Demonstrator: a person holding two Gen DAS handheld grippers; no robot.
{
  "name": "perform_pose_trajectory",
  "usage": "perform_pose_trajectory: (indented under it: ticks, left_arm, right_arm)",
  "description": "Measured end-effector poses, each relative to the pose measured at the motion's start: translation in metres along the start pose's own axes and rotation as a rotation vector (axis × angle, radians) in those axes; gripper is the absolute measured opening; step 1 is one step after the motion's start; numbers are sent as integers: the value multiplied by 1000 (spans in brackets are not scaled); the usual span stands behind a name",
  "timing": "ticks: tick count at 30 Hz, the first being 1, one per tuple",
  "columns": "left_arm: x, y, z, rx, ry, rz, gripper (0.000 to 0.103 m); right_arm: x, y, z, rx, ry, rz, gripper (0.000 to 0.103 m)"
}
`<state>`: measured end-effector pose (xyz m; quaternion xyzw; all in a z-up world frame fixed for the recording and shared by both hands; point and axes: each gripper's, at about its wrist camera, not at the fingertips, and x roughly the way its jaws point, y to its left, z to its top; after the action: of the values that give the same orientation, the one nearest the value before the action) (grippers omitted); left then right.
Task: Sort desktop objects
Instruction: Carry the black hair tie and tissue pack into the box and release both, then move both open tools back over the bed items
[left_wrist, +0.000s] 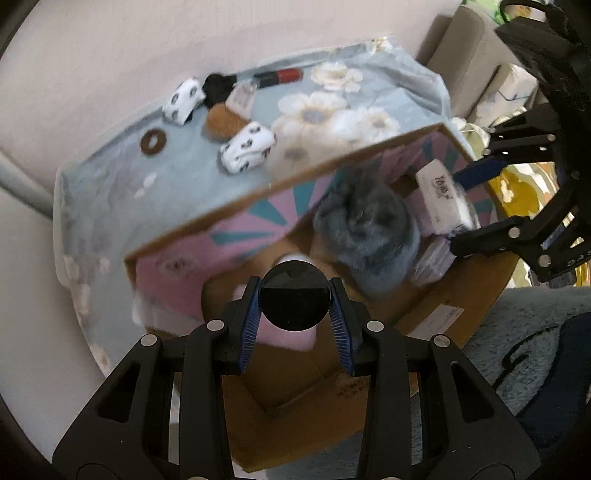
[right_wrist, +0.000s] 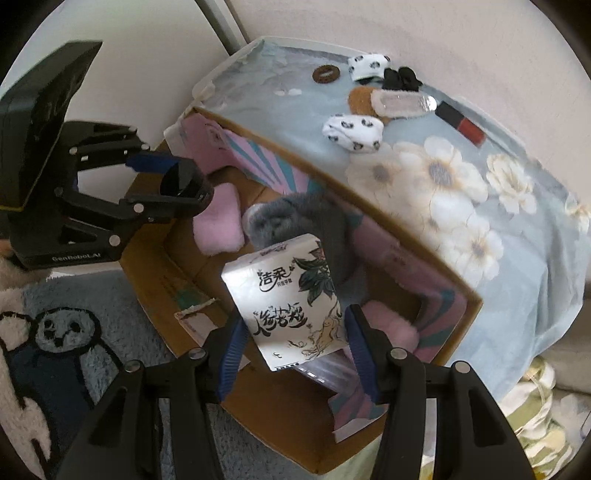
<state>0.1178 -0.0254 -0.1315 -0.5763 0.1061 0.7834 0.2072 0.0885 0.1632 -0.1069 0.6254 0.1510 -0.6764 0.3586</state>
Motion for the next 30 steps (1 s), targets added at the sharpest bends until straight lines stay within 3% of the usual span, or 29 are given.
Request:
perform_pose_trajectory:
  ticks: [12, 14, 16, 17, 19, 30]
  left_arm:
    - [11, -8, -4, -1, 27, 22, 33]
    - [10, -8, -2, -5, 29, 29, 37]
    - [10, -8, -1, -10, 33, 28, 72]
    - [9, -9, 0, -13, 31, 36, 102]
    - [4, -10, 1, -11, 5, 40, 103]
    - [-4, -6, 12, -3, -5, 71, 103]
  right_arm:
    - [6, -7, -11, 55, 7, 24, 49]
    - [8, -6, -11, 57, 24, 30, 51]
    - [9, -6, -11, 65, 26, 18, 57]
    - [9, -7, -12, 63, 30, 24, 69]
    - [8, -8, -13, 71, 22, 26, 84]
    - [-8, -26, -3, 159, -35, 79, 88]
